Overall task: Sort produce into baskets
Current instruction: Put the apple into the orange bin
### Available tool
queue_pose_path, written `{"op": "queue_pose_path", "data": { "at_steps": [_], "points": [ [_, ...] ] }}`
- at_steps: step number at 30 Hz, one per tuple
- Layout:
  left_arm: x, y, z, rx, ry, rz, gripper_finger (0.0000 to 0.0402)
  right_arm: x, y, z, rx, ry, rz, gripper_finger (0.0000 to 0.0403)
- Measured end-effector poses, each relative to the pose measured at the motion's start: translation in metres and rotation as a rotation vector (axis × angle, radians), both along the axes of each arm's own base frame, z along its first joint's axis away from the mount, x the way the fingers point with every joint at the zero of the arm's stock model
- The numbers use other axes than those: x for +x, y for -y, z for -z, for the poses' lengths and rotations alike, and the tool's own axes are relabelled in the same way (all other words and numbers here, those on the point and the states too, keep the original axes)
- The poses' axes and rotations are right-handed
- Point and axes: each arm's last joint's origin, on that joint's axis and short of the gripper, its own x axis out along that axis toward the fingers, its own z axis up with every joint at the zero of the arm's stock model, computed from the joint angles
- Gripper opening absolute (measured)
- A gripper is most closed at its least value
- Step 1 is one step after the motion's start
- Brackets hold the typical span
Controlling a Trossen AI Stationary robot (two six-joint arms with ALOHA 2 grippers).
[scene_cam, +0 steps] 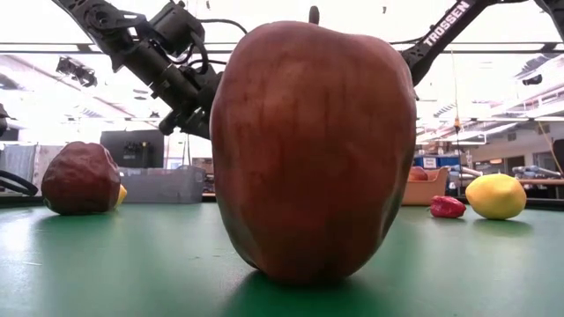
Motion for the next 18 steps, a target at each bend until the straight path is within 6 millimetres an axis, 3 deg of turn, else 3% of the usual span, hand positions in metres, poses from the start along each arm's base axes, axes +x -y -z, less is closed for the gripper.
{"op": "queue_pose_path", "data": {
  "at_steps": [5, 11, 18],
  "points": [
    [0.001, 0.002, 0.0, -0.061, 0.028, 0.049, 0.0184, 0.0, -0.017, -0.027, -0.028, 0.041, -0.021, 0.0389],
    [0.001, 0.004, 0.0, -0.116, 0.048, 0.13, 0.0184, 0.015, -0.047, -0.076, -0.106, 0.194, -0.146, 0.0382],
    [-0.008, 0.018, -0.035, -0.354, 0.056, 0.355, 0.0184, 0.026, -0.084, -0.105, -0.122, 0.299, -0.3, 0.0381]
  ]
}}
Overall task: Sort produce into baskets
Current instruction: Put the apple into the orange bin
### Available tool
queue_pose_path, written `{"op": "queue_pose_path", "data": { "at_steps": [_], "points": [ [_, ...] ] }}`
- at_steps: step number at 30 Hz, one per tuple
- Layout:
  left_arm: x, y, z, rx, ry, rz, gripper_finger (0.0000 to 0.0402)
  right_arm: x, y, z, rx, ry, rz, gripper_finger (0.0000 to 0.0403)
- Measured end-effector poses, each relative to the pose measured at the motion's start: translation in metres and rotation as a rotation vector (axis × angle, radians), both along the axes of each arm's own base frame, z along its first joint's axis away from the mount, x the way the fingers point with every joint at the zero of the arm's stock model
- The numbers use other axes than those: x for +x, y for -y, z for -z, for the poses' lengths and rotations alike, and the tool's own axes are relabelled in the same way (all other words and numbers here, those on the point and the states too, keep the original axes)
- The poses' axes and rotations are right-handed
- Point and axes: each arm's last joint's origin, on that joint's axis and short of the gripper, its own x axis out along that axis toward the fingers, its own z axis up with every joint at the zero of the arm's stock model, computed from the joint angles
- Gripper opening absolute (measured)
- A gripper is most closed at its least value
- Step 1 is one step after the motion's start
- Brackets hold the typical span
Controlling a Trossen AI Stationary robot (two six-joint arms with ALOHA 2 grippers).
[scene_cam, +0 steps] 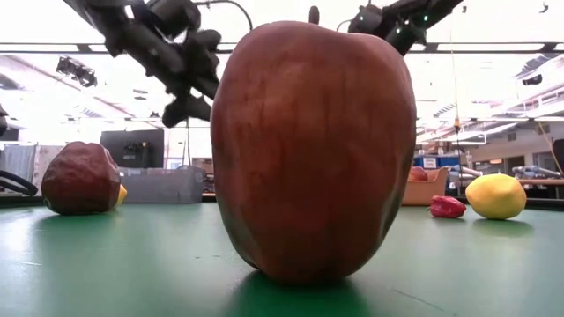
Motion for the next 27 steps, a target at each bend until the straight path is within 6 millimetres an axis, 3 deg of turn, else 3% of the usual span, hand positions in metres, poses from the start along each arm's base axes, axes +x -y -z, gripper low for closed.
{"op": "queue_pose_path", "data": {
  "at_steps": [4, 10, 18, 22, 27],
  "points": [
    [-0.015, 0.017, -0.011, -0.065, -0.136, 0.111, 0.0184, 0.009, -0.016, -0.001, 0.026, 0.015, -0.042, 0.0381],
    [-0.041, 0.035, 0.003, -0.091, -0.458, 0.129, 0.0184, 0.027, -0.033, 0.009, 0.032, 0.0, -0.108, 0.0381],
    [-0.047, 0.053, 0.007, -0.151, -0.567, 0.144, 0.019, 0.05, -0.049, 0.031, 0.117, -0.02, -0.222, 0.0381],
    [-0.052, 0.06, 0.009, -0.136, -0.633, 0.138, 0.0221, 0.06, -0.056, 0.043, 0.149, -0.039, -0.27, 0.0381],
    [-0.054, 0.066, 0.016, -0.16, -0.659, 0.103, 0.0296, 0.069, -0.065, 0.053, 0.155, -0.063, -0.304, 0.0381]
  ]
}}
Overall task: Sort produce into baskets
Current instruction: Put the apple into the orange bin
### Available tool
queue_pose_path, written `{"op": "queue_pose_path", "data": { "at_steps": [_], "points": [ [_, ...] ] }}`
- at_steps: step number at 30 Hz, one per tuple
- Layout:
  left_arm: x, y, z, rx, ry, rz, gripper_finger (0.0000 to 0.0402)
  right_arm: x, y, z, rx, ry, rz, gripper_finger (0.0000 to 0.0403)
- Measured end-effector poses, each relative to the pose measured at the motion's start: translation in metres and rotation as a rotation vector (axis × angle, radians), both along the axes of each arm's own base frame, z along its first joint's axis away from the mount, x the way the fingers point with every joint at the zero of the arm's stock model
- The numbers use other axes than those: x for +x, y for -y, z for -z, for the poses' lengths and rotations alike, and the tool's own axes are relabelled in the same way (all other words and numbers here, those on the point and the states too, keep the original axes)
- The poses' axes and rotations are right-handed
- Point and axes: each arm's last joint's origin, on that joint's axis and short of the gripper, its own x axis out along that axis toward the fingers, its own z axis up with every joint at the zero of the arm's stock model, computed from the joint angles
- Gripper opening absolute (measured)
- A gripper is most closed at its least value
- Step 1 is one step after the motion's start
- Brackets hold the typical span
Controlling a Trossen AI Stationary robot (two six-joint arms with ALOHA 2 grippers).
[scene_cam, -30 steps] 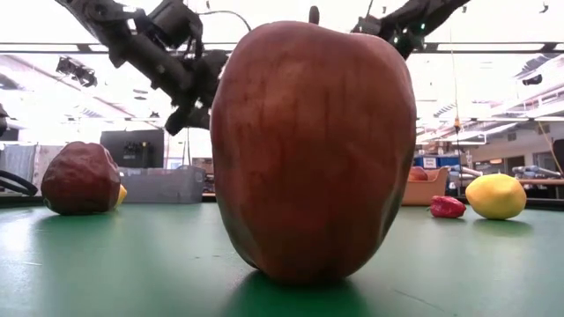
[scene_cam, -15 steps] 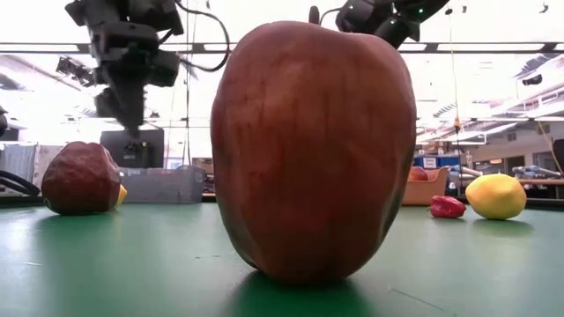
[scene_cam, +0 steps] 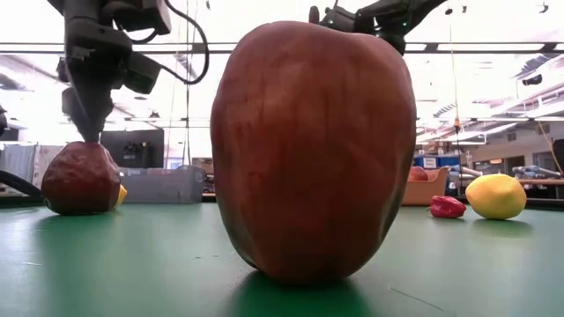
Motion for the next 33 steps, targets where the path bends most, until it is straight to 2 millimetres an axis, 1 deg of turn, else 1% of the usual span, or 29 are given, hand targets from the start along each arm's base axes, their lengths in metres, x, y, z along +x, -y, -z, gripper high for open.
{"op": "queue_pose_path", "data": {
  "at_steps": [3, 6, 8, 11, 14, 17, 19, 24, 28, 30, 33],
  "points": [
    [0.0, 0.004, 0.006, -0.003, -0.011, 0.015, 0.0343, 0.004, -0.004, 0.0, -0.004, 0.016, -0.012, 0.0381],
    [-0.001, 0.006, 0.012, -0.002, -0.022, 0.028, 0.0374, 0.006, -0.005, -0.001, -0.011, 0.036, -0.018, 0.0381],
    [-0.002, 0.006, 0.017, -0.004, -0.025, 0.029, 0.0383, 0.007, -0.005, -0.002, -0.015, 0.047, -0.019, 0.0381],
    [-0.003, 0.006, 0.024, -0.002, -0.017, 0.025, 0.0382, 0.007, -0.004, -0.002, -0.019, 0.058, -0.016, 0.0381],
    [-0.002, 0.006, 0.032, -0.02, 0.01, 0.015, 0.0369, 0.007, -0.002, -0.003, -0.017, 0.062, -0.007, 0.0381],
    [0.001, 0.007, 0.034, -0.037, 0.045, -0.002, 0.0346, 0.007, -0.001, -0.003, -0.013, 0.063, 0.001, 0.0381],
    [0.002, 0.007, 0.033, -0.042, 0.051, -0.013, 0.0321, 0.007, -0.001, -0.003, -0.013, 0.063, 0.001, 0.0381],
    [0.003, 0.007, 0.033, -0.049, 0.056, -0.029, 0.0243, 0.007, -0.001, -0.003, 0.014, 0.065, 0.028, 0.0381],
    [0.007, 0.007, 0.03, -0.073, 0.098, -0.057, 0.0238, 0.007, -0.004, -0.003, 0.13, 0.086, 0.034, 0.0381],
    [0.013, 0.007, 0.022, -0.08, 0.161, -0.055, 0.0238, 0.008, -0.008, -0.004, 0.209, 0.097, 0.016, 0.0381],
    [0.028, 0.006, 0.005, -0.078, 0.327, -0.041, 0.0238, 0.01, -0.017, -0.005, 0.316, 0.109, -0.055, 0.0381]
  ]
}}
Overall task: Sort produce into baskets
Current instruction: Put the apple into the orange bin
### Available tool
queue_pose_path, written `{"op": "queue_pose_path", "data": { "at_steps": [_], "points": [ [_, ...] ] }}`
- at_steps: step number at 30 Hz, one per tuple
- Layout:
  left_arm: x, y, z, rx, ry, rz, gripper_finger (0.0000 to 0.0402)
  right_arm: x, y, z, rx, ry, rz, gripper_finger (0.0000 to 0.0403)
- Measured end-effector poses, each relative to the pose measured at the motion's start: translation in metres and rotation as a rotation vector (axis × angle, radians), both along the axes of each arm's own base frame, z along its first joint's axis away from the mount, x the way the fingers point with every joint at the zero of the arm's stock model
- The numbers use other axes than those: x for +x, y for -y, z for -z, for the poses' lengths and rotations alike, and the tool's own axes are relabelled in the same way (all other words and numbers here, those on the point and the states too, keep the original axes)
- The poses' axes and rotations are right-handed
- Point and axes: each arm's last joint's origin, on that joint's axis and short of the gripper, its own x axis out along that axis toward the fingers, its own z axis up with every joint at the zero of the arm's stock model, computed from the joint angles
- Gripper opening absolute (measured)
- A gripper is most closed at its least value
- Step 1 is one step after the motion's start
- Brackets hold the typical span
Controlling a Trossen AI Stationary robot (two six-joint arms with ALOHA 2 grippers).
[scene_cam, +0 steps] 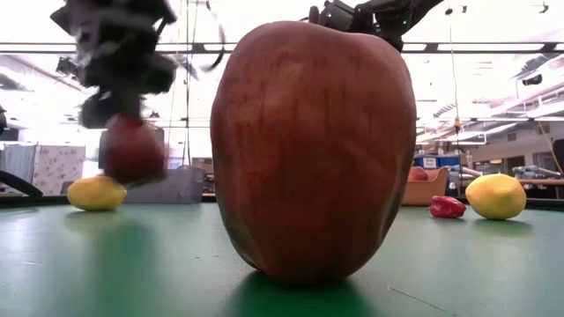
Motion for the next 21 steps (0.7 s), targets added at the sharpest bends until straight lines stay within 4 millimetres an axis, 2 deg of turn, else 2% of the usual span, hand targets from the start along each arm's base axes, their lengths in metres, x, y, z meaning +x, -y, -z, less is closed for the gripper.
{"op": "queue_pose_path", "data": {
  "at_steps": [5, 10, 15, 18, 21],
  "points": [
    [0.02, -0.005, -0.021, 0.02, 0.284, -0.015, 0.0242, -0.004, -0.018, -0.014, 0.04, 0.065, -0.145, 0.0381],
    [0.028, -0.024, -0.034, 0.009, 0.437, -0.158, 0.0242, -0.019, -0.031, -0.047, -0.016, 0.197, -0.248, 0.0377],
    [0.03, -0.049, -0.043, -0.011, 0.536, -0.363, 0.0242, -0.037, -0.039, -0.078, -0.201, 0.273, -0.158, 0.0374],
    [0.032, -0.061, -0.055, 0.002, 0.675, -0.395, 0.0242, -0.042, -0.039, -0.094, -0.325, 0.34, -0.05, 0.0374],
    [0.033, -0.07, -0.071, 0.033, 0.848, -0.378, 0.0243, -0.042, -0.035, -0.113, -0.361, 0.482, 0.055, 0.0374]
  ]
}}
